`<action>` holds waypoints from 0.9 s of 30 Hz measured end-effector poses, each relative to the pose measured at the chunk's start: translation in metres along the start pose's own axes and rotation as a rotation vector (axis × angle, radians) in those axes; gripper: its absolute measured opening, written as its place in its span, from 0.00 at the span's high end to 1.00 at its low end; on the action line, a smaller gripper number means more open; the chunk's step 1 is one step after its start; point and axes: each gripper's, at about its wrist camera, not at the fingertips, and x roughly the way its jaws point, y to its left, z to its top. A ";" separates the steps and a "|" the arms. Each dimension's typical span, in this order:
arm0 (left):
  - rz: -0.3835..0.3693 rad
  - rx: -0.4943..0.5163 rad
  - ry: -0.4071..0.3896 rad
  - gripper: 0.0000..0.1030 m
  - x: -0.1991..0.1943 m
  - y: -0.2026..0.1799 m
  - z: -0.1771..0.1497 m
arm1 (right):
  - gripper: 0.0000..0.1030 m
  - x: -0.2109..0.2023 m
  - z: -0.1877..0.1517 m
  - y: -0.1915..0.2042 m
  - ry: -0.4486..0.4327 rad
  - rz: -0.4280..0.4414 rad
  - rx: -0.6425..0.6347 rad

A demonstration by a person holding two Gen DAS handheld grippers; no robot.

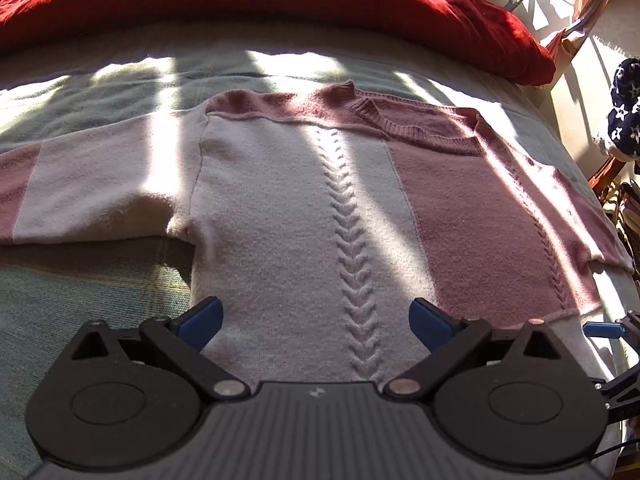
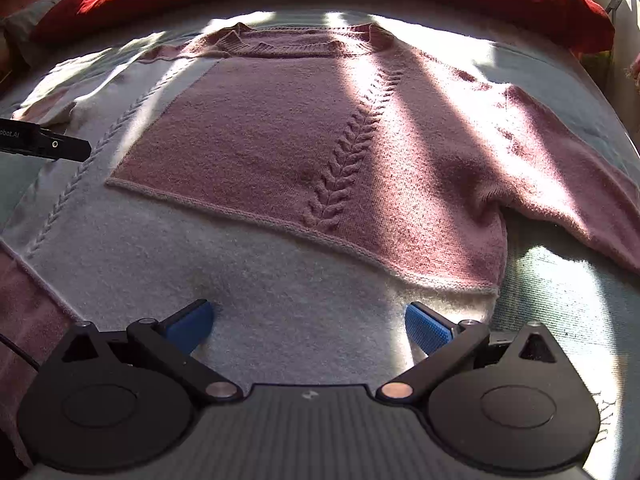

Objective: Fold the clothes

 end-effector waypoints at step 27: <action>-0.009 0.092 0.062 0.01 0.064 0.044 0.044 | 0.00 0.009 0.010 0.006 0.038 -0.042 0.037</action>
